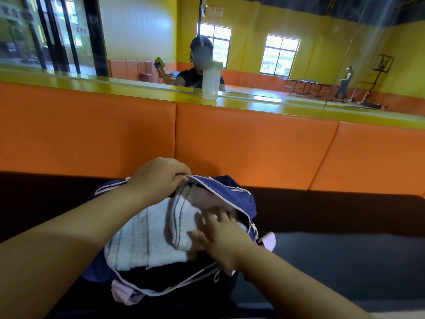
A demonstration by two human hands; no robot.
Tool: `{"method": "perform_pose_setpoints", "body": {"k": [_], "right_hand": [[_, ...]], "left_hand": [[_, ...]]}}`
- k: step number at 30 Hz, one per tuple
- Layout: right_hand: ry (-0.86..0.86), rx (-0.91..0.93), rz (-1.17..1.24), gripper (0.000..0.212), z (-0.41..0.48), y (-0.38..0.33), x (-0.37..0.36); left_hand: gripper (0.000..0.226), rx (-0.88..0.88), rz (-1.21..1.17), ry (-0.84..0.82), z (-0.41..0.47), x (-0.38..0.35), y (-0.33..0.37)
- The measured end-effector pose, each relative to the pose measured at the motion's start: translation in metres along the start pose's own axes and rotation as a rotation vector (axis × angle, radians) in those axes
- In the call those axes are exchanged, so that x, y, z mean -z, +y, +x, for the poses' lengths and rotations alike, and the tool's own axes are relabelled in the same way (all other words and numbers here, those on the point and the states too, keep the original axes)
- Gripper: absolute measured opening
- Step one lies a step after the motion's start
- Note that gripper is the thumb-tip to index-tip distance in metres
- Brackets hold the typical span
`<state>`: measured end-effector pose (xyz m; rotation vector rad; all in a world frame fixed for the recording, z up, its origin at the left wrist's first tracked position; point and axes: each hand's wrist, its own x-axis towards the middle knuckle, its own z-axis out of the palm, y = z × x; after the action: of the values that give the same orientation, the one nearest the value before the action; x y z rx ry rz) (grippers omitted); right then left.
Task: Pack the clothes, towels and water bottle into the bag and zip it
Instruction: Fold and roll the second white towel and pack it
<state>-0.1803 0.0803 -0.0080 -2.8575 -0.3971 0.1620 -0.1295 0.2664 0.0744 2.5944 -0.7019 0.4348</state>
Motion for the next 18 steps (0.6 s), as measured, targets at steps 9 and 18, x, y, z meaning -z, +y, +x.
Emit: {"method": "perform_pose_setpoints", "body": {"k": [9, 18], "right_hand": [[-0.131, -0.073, -0.191, 0.063, -0.006, -0.003, -0.018], [-0.019, 0.301, -0.171, 0.035, -0.042, 0.016, 0.029]], "left_hand": [[0.018, -0.026, 0.0, -0.021, -0.025, -0.005, 0.003], [0.05, -0.06, 0.164, -0.184, -0.076, -0.018, -0.004]]}}
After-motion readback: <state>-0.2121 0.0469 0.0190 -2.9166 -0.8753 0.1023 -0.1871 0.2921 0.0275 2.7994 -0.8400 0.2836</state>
